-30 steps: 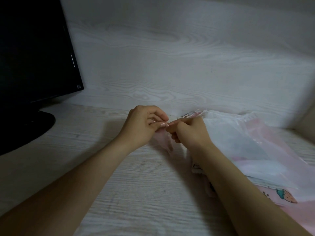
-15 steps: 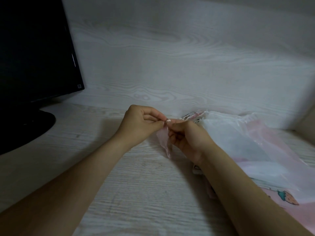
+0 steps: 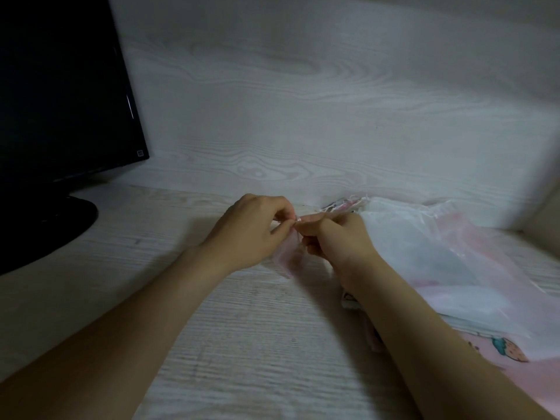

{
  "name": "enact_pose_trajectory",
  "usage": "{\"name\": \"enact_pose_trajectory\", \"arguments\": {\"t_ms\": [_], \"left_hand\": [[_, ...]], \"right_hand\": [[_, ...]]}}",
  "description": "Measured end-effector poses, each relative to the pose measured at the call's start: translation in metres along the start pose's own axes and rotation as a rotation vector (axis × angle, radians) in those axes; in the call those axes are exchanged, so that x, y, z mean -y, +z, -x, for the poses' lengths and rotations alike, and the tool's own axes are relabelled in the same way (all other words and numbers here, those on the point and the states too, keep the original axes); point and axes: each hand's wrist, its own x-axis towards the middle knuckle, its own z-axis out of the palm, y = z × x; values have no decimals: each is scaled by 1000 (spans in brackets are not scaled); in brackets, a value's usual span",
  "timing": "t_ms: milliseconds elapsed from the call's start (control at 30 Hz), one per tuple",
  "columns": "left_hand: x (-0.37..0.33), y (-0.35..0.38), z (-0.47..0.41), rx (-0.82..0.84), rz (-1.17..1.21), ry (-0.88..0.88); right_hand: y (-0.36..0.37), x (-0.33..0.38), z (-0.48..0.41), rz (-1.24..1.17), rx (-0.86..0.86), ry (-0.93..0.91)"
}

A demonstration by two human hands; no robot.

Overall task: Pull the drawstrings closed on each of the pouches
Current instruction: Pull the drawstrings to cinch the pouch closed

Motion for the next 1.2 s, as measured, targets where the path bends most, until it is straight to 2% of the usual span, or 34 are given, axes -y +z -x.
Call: {"name": "enact_pose_trajectory", "arguments": {"t_ms": [133, 267, 333, 400, 533, 733, 967, 1033, 1133, 1200], "left_hand": [[2, 7, 2, 103, 19, -78], [1, 4, 2, 148, 192, -279], [1, -2, 0, 74, 240, -349], [3, -7, -2, 1, 262, -338], [4, -2, 3, -5, 269, -252], [2, 1, 2, -48, 264, -179], [-2, 1, -6, 70, 478, -445], [1, -1, -5, 45, 493, -430], [6, 0, -4, -66, 330, -326], [6, 1, -4, -114, 326, -291]], "right_hand": [[2, -2, 1, 247, -25, -141], [5, -5, 0, 482, -91, -273], [3, -3, -1, 483, -126, -276], [0, -2, 0, 436, -122, -241], [0, 0, 1, 295, -112, -171], [2, -3, -1, 250, -104, -134], [5, -8, -4, 309, -98, -197], [4, -8, -5, 316, -109, -202], [2, -9, -6, 304, -123, -217], [2, -10, -6, 308, -116, -225]]}}
